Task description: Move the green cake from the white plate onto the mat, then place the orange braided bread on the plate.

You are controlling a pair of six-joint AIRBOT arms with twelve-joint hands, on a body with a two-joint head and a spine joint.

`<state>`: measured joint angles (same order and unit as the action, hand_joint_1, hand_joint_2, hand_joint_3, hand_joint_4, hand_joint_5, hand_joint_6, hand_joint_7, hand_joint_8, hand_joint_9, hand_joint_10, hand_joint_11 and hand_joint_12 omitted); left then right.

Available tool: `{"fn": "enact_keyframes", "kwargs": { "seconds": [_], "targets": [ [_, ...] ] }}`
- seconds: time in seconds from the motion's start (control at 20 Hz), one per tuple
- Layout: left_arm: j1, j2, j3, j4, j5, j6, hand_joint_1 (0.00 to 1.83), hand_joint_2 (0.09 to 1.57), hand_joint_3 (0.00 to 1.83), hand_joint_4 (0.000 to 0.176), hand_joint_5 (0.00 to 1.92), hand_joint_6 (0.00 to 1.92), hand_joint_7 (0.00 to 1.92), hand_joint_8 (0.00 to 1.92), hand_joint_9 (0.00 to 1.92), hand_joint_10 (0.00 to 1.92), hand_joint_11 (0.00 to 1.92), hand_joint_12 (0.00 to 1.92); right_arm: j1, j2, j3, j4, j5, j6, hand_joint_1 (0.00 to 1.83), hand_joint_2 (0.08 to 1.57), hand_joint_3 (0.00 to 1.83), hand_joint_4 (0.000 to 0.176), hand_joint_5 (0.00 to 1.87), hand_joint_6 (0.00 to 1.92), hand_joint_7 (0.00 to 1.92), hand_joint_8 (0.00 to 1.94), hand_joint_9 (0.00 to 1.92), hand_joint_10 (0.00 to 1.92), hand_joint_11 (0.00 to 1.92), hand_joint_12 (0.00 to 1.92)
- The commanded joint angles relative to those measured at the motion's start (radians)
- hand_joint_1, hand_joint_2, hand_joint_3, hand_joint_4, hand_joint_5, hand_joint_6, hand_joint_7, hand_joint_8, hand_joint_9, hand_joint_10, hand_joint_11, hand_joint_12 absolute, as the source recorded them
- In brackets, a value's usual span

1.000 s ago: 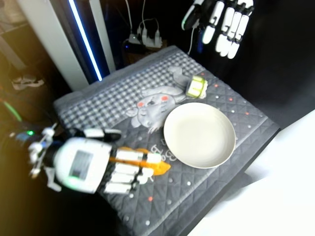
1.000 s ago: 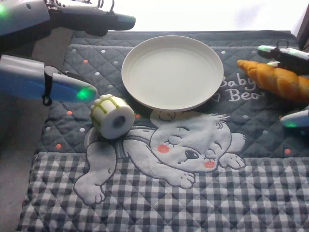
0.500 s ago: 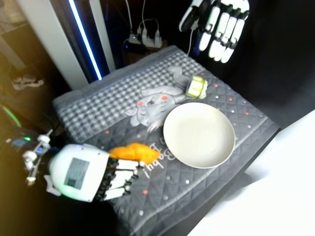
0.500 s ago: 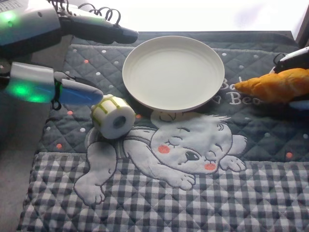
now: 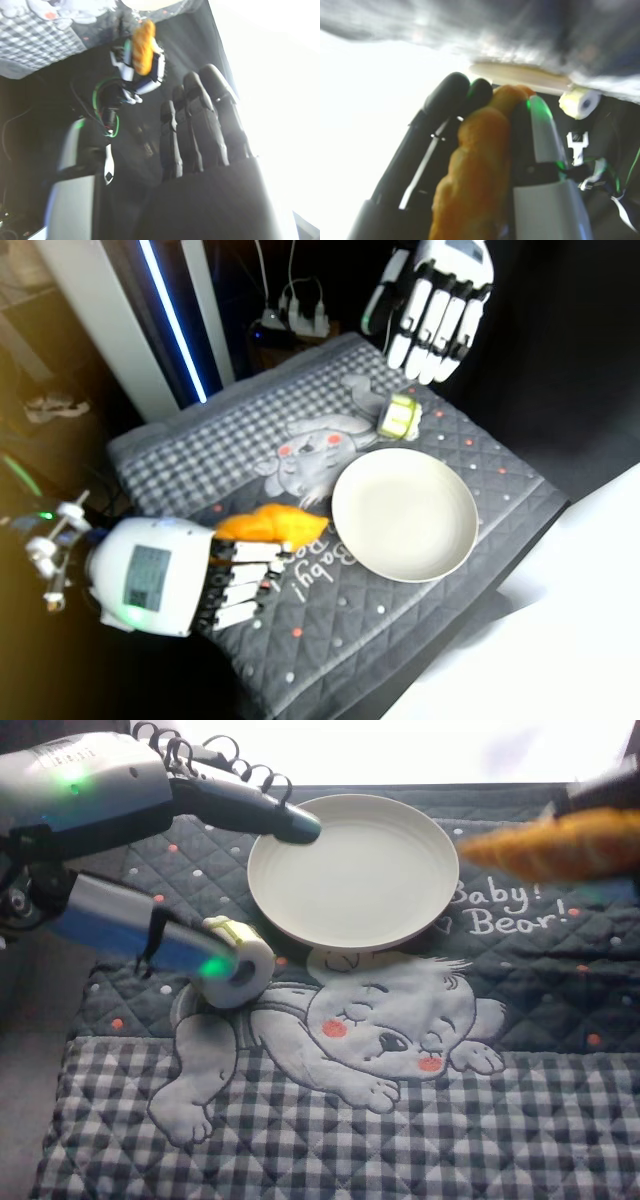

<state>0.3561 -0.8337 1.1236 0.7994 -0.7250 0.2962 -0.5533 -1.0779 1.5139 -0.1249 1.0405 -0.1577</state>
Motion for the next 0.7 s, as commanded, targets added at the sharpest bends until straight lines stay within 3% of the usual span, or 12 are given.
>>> {"fn": "enact_keyframes", "kwargs": {
  "seconds": [0.0,0.05,0.15,0.2,0.25,0.3,0.35,0.4,0.45,0.55,0.6,0.65],
  "targets": [
    [-0.006,0.008,0.002,-0.050,-0.087,-0.006,0.70,1.04,0.00,0.071,0.50,0.01,0.48,0.01,0.49,0.00,0.27,0.39,0.032,0.014,-0.001,0.012,0.121,0.008,1.28,1.07,0.00,0.000,0.97,0.79,1.20,0.80,1.39,0.23,1.06,0.99],
    [-0.005,0.006,0.002,-0.049,-0.084,-0.006,0.70,1.05,0.01,0.089,0.50,0.00,0.47,0.00,0.48,0.00,0.31,0.37,0.063,0.014,-0.004,-0.010,0.118,0.006,1.29,1.07,0.00,0.000,0.96,0.85,1.24,0.69,1.39,0.14,1.09,0.86],
    [-0.003,-0.001,0.002,-0.045,-0.086,-0.006,0.68,1.00,0.00,0.104,0.46,0.00,0.51,0.00,0.52,0.00,0.42,0.28,0.108,0.013,-0.014,-0.037,0.105,-0.022,1.29,1.06,0.00,0.000,0.98,0.81,1.24,0.70,1.45,0.08,1.09,0.97],
    [-0.002,-0.007,0.002,-0.037,-0.086,-0.011,0.60,1.01,0.00,0.112,0.44,0.00,0.48,0.00,0.52,0.00,0.45,0.22,0.136,0.013,-0.023,-0.054,0.080,-0.054,1.28,1.07,0.00,0.000,0.95,0.89,1.21,0.73,1.45,0.06,1.06,1.01],
    [-0.001,-0.012,0.002,-0.026,-0.085,-0.018,0.60,0.97,0.00,0.110,0.47,0.00,0.47,0.00,0.51,0.00,0.45,0.18,0.176,0.012,-0.031,-0.082,0.036,-0.085,1.27,1.08,0.00,0.000,0.95,0.88,1.21,0.73,1.46,0.05,1.05,1.02],
    [-0.001,-0.017,0.002,-0.021,-0.086,-0.020,0.67,1.03,0.01,0.025,0.52,0.01,0.43,0.00,0.43,0.00,0.40,0.15,0.221,0.007,-0.036,-0.118,-0.009,-0.106,1.27,1.08,0.00,0.000,0.95,0.93,1.21,0.70,1.45,0.03,1.04,0.94],
    [0.000,-0.025,0.002,-0.016,-0.092,-0.023,0.56,1.05,0.01,0.072,0.54,0.01,0.45,0.01,0.43,0.01,0.41,0.15,0.256,-0.005,-0.036,-0.154,-0.049,-0.114,1.26,1.07,0.00,0.000,0.97,0.93,1.21,0.67,1.44,0.01,1.05,0.84],
    [0.000,-0.034,0.002,-0.008,-0.096,-0.028,0.53,1.05,0.00,0.090,0.60,0.01,0.52,0.01,0.49,0.01,0.42,0.13,0.282,-0.018,-0.036,-0.172,-0.080,-0.133,1.25,1.07,0.00,0.000,0.98,0.93,1.19,0.69,1.44,0.01,1.05,0.86],
    [0.000,-0.039,0.002,-0.001,-0.097,-0.029,0.53,1.06,0.01,0.137,0.58,0.00,0.55,0.01,0.51,0.01,0.39,0.11,0.298,-0.034,-0.033,-0.181,-0.112,-0.153,1.26,1.07,0.00,0.000,0.96,0.93,1.21,0.69,1.51,0.03,1.15,0.90],
    [0.005,-0.048,0.002,0.010,-0.100,-0.029,0.45,1.12,0.00,0.103,0.51,0.01,0.58,0.01,0.55,0.01,0.43,0.13,0.315,-0.075,-0.008,-0.192,-0.147,-0.168,1.28,1.06,0.00,0.000,0.98,0.88,1.25,0.64,1.50,0.01,1.18,0.73],
    [0.008,-0.053,0.002,0.013,-0.106,-0.029,0.35,1.25,0.01,0.048,0.60,0.02,0.66,0.01,0.63,0.01,0.46,0.14,0.317,-0.096,0.006,-0.194,-0.153,-0.168,1.29,1.05,0.00,0.000,1.02,0.80,1.27,0.62,1.51,0.01,1.21,0.72],
    [0.008,-0.058,0.002,0.016,-0.111,-0.032,0.34,1.26,0.00,0.018,0.78,0.02,0.84,0.02,0.79,0.02,0.56,0.21,0.319,-0.118,0.022,-0.194,-0.158,-0.168,1.39,1.00,0.00,0.000,1.10,0.53,1.38,0.23,1.44,0.43,1.21,0.74]
  ]
}}
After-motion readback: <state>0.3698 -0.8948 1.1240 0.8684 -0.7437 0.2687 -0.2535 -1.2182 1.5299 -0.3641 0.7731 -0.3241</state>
